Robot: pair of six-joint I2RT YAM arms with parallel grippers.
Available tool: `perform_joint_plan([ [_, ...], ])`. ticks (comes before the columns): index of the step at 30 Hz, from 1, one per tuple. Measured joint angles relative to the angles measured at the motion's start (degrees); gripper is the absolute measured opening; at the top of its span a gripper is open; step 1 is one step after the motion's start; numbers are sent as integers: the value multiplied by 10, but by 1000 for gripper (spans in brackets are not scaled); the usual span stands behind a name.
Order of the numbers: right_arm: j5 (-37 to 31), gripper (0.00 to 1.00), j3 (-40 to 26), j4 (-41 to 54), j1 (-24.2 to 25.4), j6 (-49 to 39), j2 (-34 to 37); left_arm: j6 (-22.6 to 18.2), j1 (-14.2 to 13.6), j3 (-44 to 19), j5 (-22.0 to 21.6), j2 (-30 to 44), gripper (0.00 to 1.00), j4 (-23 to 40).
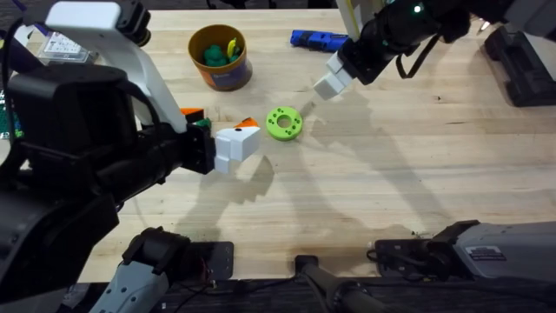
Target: Pick up the gripper from the table and insert it into the empty holder that is missing its gripper. Then pick up a screw, insert it into the mounting hole, and use the screwdriver to tighten it. Finally, clean up the table by picking up the vegetable and placing it into the bucket.
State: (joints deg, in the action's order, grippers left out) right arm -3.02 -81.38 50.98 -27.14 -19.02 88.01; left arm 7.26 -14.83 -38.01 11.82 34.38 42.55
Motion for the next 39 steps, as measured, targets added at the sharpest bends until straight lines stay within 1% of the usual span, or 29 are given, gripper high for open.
perform_joint_plan([
  [7,1,973,0,6,0,-1,1,2,0,1,0,10,977,12],
  [13,1,973,0,7,0,-1,1,36,0,1,-2,13,977,-34],
  [16,1,973,0,7,0,-2,1,44,0,-12,-13,24,977,-25],
  [19,1,973,0,7,0,-3,1,49,0,-61,-27,66,977,16],
  [23,0,973,0,7,0,-3,1,52,0,-162,-47,150,977,93],
  [25,1,973,0,7,0,-3,1,54,0,-218,-60,203,977,142],
  [28,1,973,0,7,0,-3,1,67,0,-289,-82,281,977,209],
  [30,1,973,0,7,0,-3,1,73,0,-322,-93,328,977,230],
  [32,1,973,0,9,0,-1,1,78,0,-342,-101,366,977,237],
  [34,-1,973,0,9,0,15,1,80,0,-347,-107,389,977,237],
  [39,-10,973,0,31,13,87,1,82,0,-347,-123,416,977,242],
])
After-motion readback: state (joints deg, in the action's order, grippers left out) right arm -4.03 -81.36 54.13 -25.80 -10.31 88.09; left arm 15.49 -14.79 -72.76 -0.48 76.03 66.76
